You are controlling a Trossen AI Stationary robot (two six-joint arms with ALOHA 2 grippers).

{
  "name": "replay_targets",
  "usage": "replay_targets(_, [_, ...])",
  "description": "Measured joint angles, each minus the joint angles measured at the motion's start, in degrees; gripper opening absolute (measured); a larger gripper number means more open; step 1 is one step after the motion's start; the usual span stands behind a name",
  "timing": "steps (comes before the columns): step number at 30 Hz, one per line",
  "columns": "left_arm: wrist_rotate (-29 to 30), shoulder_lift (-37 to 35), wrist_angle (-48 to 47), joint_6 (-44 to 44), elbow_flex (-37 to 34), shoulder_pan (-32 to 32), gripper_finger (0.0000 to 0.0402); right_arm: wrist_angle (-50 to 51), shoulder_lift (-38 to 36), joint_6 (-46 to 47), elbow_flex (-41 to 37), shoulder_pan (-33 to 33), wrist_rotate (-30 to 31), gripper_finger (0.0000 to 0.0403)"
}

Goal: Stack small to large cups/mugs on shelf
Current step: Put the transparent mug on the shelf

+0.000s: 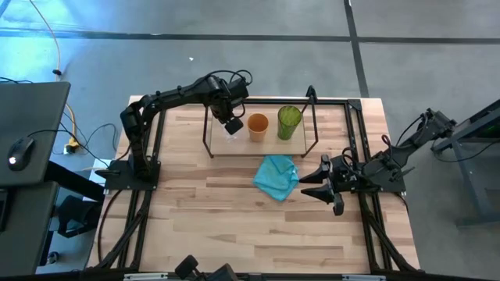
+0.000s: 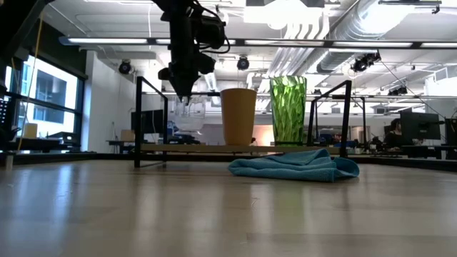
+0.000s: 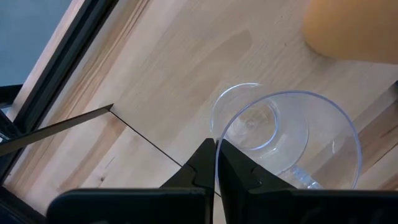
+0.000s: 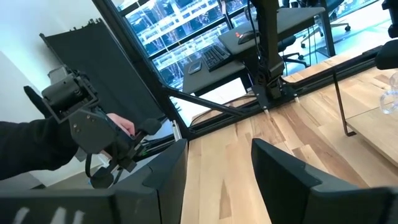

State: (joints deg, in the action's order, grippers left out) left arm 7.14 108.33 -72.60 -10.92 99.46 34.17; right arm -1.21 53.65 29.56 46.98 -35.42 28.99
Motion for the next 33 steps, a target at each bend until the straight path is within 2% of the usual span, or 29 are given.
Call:
replay_targets(28, [-0.1, 0.6, -0.8, -1.5, -0.1, 0.0, 0.0, 0.1, 0.0, 0.0, 0.0, 0.0, 0.0, 0.0172])
replay_targets(33, [-0.2, 0.6, 1.3, -2.4, -2.1, 0.0, 0.0, 0.1, 0.0, 0.0, 0.0, 0.0, 0.0, 0.0172])
